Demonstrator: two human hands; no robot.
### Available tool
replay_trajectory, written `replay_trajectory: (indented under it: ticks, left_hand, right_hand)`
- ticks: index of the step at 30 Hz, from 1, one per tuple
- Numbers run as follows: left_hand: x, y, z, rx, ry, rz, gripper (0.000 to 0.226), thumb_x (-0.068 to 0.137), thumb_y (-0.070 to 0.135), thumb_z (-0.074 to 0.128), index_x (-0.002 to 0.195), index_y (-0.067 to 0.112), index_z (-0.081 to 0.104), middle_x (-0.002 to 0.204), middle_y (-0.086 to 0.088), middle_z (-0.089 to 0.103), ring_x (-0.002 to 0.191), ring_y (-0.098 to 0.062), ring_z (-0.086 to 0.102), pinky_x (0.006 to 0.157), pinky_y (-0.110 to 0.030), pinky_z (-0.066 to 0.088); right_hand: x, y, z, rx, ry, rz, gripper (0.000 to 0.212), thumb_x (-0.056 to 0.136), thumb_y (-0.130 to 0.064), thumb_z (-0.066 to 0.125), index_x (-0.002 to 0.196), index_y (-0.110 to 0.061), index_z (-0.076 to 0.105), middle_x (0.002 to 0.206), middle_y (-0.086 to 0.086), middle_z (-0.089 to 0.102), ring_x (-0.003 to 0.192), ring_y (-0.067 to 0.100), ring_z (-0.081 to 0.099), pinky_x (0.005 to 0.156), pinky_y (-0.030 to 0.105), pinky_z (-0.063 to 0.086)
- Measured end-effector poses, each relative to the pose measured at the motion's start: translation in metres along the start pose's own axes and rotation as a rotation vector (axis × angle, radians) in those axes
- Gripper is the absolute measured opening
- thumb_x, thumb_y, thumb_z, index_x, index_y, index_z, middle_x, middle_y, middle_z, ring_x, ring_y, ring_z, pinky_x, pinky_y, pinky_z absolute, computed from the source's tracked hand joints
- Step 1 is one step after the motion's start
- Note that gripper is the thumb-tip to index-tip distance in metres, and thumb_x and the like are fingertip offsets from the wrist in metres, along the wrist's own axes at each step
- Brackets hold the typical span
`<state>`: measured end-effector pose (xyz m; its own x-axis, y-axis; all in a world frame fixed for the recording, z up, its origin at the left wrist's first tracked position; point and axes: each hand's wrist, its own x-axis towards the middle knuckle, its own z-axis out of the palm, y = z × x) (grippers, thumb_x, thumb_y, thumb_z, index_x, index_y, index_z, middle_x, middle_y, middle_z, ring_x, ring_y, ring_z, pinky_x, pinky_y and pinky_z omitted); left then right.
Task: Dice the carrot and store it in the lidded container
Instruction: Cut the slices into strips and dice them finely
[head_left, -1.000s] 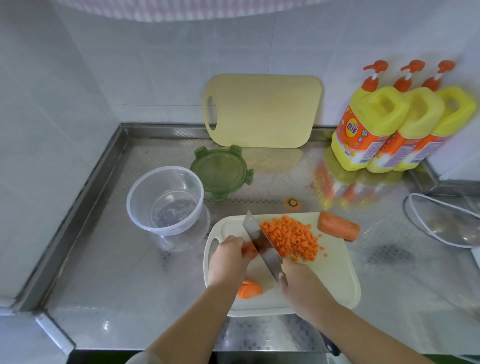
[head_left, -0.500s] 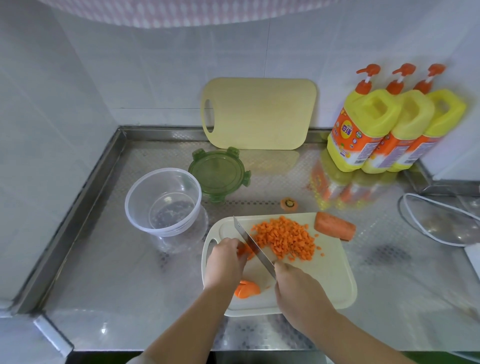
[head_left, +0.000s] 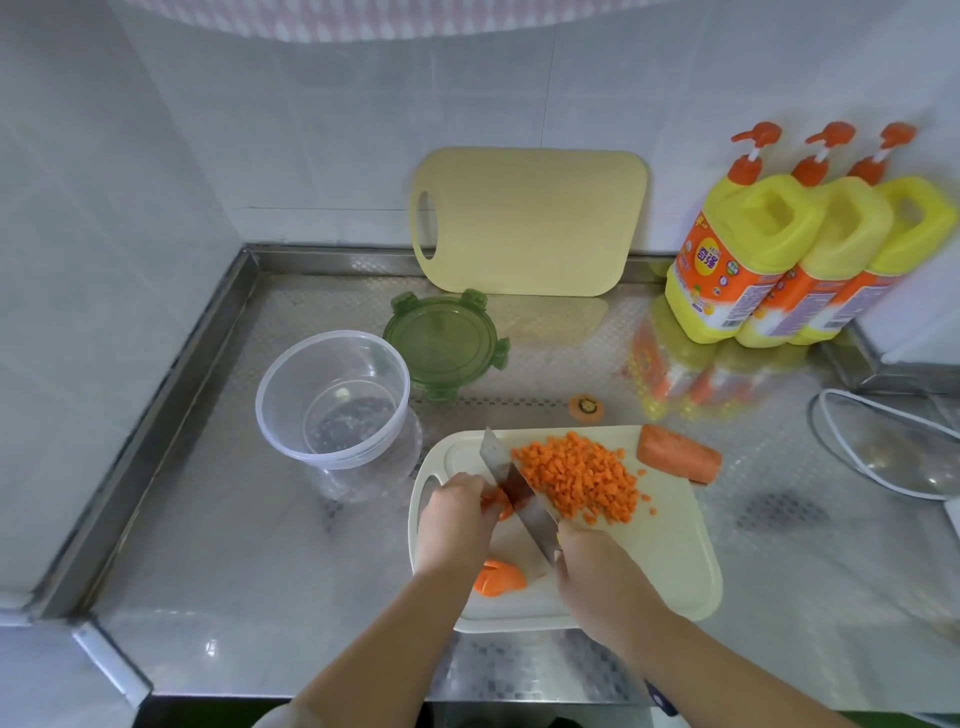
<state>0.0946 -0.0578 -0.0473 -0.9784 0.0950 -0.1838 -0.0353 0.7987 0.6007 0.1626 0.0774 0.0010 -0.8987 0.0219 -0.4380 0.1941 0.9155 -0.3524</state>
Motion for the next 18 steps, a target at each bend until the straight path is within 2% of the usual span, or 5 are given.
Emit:
replay_trajectory:
  ticks: [2,5,10,13,18]
  left_hand:
    - [-0.003,0.001,-0.003,-0.071,-0.008,-0.009,0.010,0.089,0.022,0.062,0.094,0.020,0.071,0.089,0.009,0.060,0.090,-0.012,0.054,0.078,-0.025,0.046]
    - [-0.004,0.000,-0.006,-0.132,-0.024,0.001,0.011,0.087,0.021,0.066,0.096,0.021,0.071,0.085,0.014,0.054,0.086,-0.008,0.056,0.075,-0.016,0.043]
    - [-0.004,-0.005,-0.008,-0.181,-0.014,0.018,0.015,0.087,0.017,0.068,0.101,0.015,0.070,0.087,0.011,0.051,0.081,-0.008,0.057,0.069,-0.007,0.039]
    - [-0.004,-0.005,-0.007,-0.152,0.010,0.024,0.012,0.087,0.015,0.066,0.098,0.012,0.071,0.084,0.010,0.053,0.080,-0.008,0.054,0.069,-0.009,0.038]
    - [-0.004,-0.006,-0.001,-0.075,0.052,0.033,0.011,0.087,0.019,0.066,0.096,0.015,0.073,0.093,0.002,0.066,0.088,-0.011,0.054,0.077,-0.021,0.046]
  right_hand:
    - [0.001,0.004,-0.002,0.012,0.039,-0.014,0.010,0.100,-0.022,0.035,0.095,-0.021,0.044,0.080,-0.005,0.049,0.079,0.011,0.054,0.071,0.021,0.042]
    - [-0.004,0.005,-0.005,-0.007,0.091,-0.058,0.011,0.100,-0.023,0.035,0.090,-0.023,0.039,0.070,-0.011,0.038,0.063,0.005,0.041,0.056,0.020,0.035]
    - [-0.011,-0.003,-0.006,-0.065,0.090,-0.114,0.012,0.099,-0.017,0.036,0.106,-0.020,0.046,0.075,-0.010,0.038,0.073,0.014,0.046,0.061,0.022,0.034]
    - [-0.011,-0.006,-0.004,-0.085,0.093,-0.102,0.018,0.098,-0.013,0.036,0.113,-0.018,0.046,0.082,-0.008,0.040,0.073,0.015,0.045,0.059,0.022,0.033]
    - [-0.009,-0.009,-0.003,-0.106,0.078,-0.099,0.023,0.098,-0.011,0.037,0.119,-0.017,0.046,0.085,-0.008,0.040,0.073,0.014,0.045,0.048,0.019,0.027]
